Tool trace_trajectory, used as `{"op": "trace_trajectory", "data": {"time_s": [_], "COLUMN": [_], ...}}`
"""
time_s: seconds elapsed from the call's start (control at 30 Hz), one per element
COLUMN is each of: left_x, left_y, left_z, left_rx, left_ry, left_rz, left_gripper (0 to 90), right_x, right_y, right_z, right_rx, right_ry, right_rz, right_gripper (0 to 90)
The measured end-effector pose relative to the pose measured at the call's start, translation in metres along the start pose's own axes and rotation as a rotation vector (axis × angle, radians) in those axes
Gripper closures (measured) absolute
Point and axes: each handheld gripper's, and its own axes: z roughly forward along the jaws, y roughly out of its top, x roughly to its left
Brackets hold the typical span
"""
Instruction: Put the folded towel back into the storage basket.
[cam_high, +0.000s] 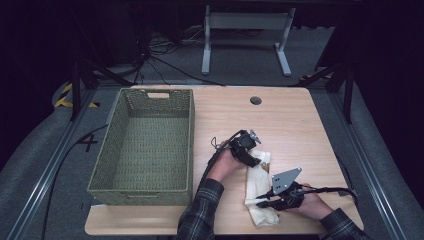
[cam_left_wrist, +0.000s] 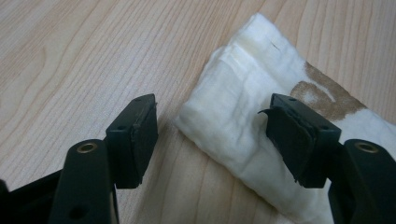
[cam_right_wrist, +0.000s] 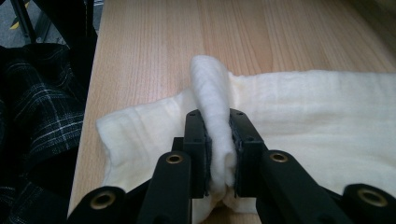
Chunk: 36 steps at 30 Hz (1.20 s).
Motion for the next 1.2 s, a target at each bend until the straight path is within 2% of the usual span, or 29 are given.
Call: {"op": "trace_trajectory", "data": {"time_s": [0.03, 0.1, 0.13, 0.27, 0.3, 0.4, 0.53, 0.77, 0.9, 1.0, 1.2], "left_x": [0.000, 0.000, 0.000, -0.001, -0.001, -0.002, -0.003, -0.004, -0.010, -0.016, -0.028], "left_y": [0.001, 0.001, 0.001, 0.001, 0.001, 0.000, 0.000, -0.001, 0.002, 0.004, 0.009], "left_z": [0.000, 0.000, -0.001, -0.001, -0.001, -0.001, -0.002, -0.008, -0.022, -0.032, -0.049], "left_rx": [0.000, -0.002, 0.000, -0.009, -0.007, -0.013, -0.015, -0.031, -0.069, -0.089, -0.093], "left_ry": [-0.005, -0.011, -0.020, -0.042, -0.050, -0.055, -0.066, -0.062, -0.055, -0.047, -0.027], "left_rz": [0.014, 0.015, 0.017, 0.030, 0.043, 0.046, 0.049, 0.037, 0.042, 0.036, 0.030], "left_gripper": [40.8, 47.1, 47.1, 64.1, 66.9, 75.3, 79.6, 80.9, 81.0, 81.0, 81.0], "right_x": [0.000, 0.000, 0.000, 0.000, 0.000, -0.001, -0.001, -0.002, -0.004, -0.006, -0.012], "right_y": [0.000, 0.000, 0.000, 0.000, 0.000, 0.000, 0.001, 0.003, 0.007, 0.011, 0.017], "right_z": [0.000, 0.000, 0.000, 0.000, 0.000, 0.000, 0.000, -0.001, -0.009, -0.017, -0.033], "right_rx": [0.000, 0.000, 0.000, 0.000, 0.001, 0.000, 0.003, 0.008, -0.024, -0.058, -0.100], "right_ry": [0.001, 0.001, 0.000, 0.002, 0.003, 0.004, 0.010, 0.016, 0.018, 0.002, -0.019], "right_rz": [0.001, 0.001, 0.002, 0.000, 0.002, 0.004, 0.013, 0.022, 0.031, 0.044, 0.075], "right_gripper": [79.8, 79.8, 79.8, 79.8, 79.7, 79.8, 79.8, 79.9, 79.9, 79.8, 79.7]}}
